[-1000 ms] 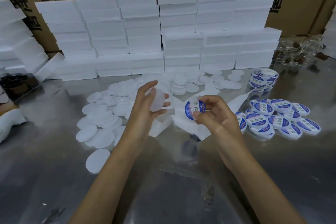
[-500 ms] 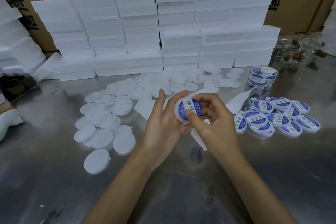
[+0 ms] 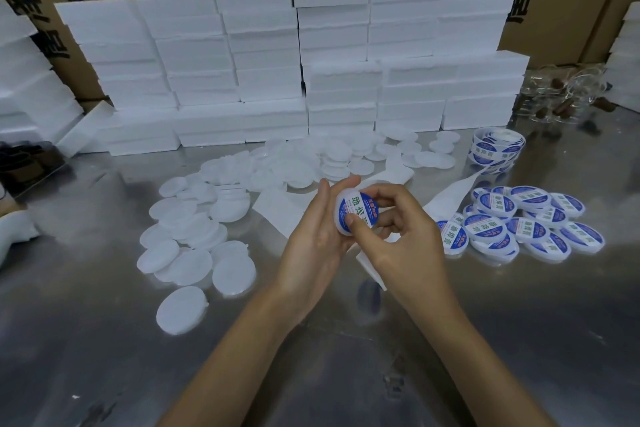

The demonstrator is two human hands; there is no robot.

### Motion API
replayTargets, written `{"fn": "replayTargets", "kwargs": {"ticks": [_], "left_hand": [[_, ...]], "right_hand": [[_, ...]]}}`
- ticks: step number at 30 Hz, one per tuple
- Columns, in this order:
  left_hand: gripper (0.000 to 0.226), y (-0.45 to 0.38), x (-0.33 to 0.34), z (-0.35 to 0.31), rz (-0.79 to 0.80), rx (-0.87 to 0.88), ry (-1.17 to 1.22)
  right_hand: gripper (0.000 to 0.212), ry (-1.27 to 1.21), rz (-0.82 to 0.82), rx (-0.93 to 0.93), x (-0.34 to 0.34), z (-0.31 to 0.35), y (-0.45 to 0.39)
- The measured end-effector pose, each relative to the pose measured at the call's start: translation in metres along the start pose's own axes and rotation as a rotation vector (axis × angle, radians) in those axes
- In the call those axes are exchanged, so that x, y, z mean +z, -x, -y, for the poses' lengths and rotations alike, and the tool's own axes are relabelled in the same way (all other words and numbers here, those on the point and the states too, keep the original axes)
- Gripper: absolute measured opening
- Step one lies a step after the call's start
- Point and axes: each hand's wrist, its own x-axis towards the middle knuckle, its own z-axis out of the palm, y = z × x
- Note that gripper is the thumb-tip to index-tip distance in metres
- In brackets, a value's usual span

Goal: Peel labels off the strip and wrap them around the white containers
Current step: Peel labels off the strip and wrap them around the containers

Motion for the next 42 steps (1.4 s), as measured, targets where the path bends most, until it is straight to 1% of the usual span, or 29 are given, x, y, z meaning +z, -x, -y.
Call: {"fn": "replayTargets", "kwargs": {"ticks": [4, 8, 10, 11, 13, 14, 16, 19, 22, 26, 28, 31, 34, 37, 41, 42], "left_hand": [[0.068, -0.001, 0.001, 0.0, -0.01, 0.04, -0.03], [0.065, -0.002, 0.002, 0.002, -0.023, 0.04, 0.0], [0.065, -0.002, 0.001, 0.002, -0.036, 0.037, 0.009], [0.064, -0.002, 0.0, 0.002, -0.041, 0.037, 0.01], [0.061, -0.001, -0.002, 0.0, -0.053, 0.039, 0.031], [0.06, -0.001, -0.003, -0.001, -0.062, 0.045, 0.051], [0.061, -0.001, -0.004, -0.004, -0.064, 0.052, 0.126], [0.064, -0.001, -0.002, -0.006, -0.032, 0.011, 0.257], [0.065, 0.001, 0.001, -0.004, 0.021, -0.049, 0.275], [0.072, 0.001, 0.005, 0.001, 0.068, -0.099, 0.31], [0.072, 0.001, 0.005, 0.002, 0.101, -0.103, 0.359], [0.064, 0.0, 0.003, 0.002, 0.136, -0.079, 0.382], [0.046, -0.003, 0.0, 0.006, 0.122, -0.043, 0.296], [0.039, -0.005, -0.004, 0.011, 0.082, 0.005, 0.144], [0.031, -0.004, -0.013, 0.011, -0.094, 0.12, -0.239], [0.031, -0.003, -0.015, 0.011, -0.148, 0.142, -0.295]], "right_hand": [[0.027, -0.013, -0.029, 0.009, 0.001, 0.002, 0.003], [0.032, -0.044, -0.073, -0.009, 0.006, 0.005, 0.007], [0.044, -0.032, -0.077, -0.026, 0.008, 0.005, 0.007], [0.055, -0.048, -0.073, -0.008, 0.008, 0.005, 0.006], [0.077, -0.11, -0.077, 0.077, 0.003, 0.003, 0.001], [0.081, -0.113, -0.085, 0.112, 0.001, 0.002, -0.002], [0.075, -0.037, -0.108, 0.13, -0.002, -0.001, -0.004], [0.064, 0.096, -0.127, 0.056, 0.001, -0.003, -0.001], [0.061, 0.253, -0.121, -0.066, 0.0, -0.006, 0.001], [0.059, 0.476, -0.132, -0.136, -0.009, -0.008, -0.003], [0.057, 0.524, -0.129, -0.176, -0.009, -0.009, -0.003], [0.059, 0.535, -0.13, -0.15, -0.005, -0.009, -0.001], [0.051, 0.498, -0.117, -0.163, -0.004, -0.011, -0.002], [0.046, 0.47, -0.119, -0.191, -0.003, -0.015, -0.003], [0.044, 0.358, -0.1, -0.087, -0.001, -0.019, -0.003], [0.044, 0.314, -0.092, -0.062, -0.001, -0.019, -0.003]]}}
